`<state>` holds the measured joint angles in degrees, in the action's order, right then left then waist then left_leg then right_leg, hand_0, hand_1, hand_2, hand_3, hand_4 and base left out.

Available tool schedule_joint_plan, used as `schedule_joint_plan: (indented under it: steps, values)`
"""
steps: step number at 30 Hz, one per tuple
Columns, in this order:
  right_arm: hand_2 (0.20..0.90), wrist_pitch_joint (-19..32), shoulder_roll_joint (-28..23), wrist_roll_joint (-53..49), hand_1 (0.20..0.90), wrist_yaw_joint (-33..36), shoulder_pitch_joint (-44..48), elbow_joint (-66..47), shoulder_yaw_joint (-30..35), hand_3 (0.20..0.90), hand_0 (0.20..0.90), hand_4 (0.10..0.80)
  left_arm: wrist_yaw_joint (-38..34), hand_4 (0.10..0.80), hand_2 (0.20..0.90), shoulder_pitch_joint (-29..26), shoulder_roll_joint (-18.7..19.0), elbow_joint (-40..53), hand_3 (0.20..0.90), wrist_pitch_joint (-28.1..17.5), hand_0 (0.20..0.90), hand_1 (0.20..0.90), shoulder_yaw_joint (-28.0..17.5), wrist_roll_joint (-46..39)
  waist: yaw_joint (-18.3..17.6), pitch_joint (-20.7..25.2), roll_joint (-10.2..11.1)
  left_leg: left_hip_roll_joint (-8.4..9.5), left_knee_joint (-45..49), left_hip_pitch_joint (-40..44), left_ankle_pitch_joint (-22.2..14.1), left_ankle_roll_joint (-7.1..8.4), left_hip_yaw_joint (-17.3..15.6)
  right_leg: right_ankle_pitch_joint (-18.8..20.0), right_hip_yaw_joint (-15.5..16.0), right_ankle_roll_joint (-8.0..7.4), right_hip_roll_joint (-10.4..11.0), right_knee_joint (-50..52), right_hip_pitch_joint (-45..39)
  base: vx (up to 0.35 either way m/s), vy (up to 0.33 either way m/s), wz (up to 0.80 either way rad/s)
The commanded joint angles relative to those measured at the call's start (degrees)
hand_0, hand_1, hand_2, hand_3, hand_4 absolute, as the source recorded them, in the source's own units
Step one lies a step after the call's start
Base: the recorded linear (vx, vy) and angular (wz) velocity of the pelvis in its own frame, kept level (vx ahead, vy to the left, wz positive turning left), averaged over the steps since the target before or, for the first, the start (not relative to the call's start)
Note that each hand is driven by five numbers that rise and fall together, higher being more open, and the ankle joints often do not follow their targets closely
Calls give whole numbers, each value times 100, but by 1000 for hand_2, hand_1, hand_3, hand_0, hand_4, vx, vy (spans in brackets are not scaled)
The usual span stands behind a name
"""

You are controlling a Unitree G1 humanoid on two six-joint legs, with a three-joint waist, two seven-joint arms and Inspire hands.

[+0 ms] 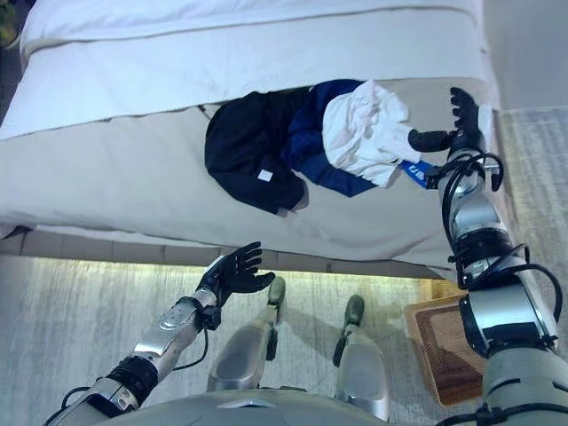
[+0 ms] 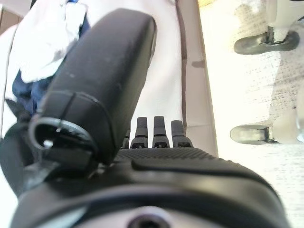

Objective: Pick up the clothes from the bed and place them into the basket

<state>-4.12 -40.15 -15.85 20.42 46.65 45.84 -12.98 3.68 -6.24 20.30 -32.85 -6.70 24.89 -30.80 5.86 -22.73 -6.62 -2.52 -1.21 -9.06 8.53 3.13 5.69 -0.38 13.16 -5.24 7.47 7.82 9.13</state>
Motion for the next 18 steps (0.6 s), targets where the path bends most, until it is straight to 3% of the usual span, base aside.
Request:
schedule_joint_plan:
  steps: [1, 11, 17, 18]
  values:
    - [900, 149, -457, -4, 900, 159, 938, -194, -226, 900, 900, 800, -67, 800, 900, -227, 310, 798, 900, -676, 900, 900, 17, -405, 142, -117, 209, 170, 771, 41, -1122, -104, -497, -172, 70, 176, 404, 858, 688, -48, 66, 17]
    - [900, 112, -536, -571, 900, -54, 1874, 507, -488, 900, 900, 800, -224, 800, 900, -358, 331, 1581, 900, -1105, 900, 900, 231, -931, 335, -706, -209, 399, 1231, -958, -1031, -224, -452, -425, 110, 280, 583, 1705, 1683, -41, 32, 17]
    - [900, 7, -514, -684, 900, 113, 2006, 440, -561, 900, 900, 800, -384, 800, 900, -288, 434, 1897, 900, -1286, 900, 900, 154, -975, 450, -707, -209, 435, 1675, -1619, -1099, -267, -461, -535, 182, 367, 658, 2076, 2194, -11, -42, 8]
    - [900, -28, -514, -618, 900, 227, 2004, 428, -584, 900, 900, 800, -397, 800, 900, -204, 463, 1988, 900, -1317, 900, 900, 134, -979, 482, -707, -207, 447, 1842, -1688, -1268, -266, -447, -753, 139, 353, 661, 2280, 2242, 74, -56, 7]
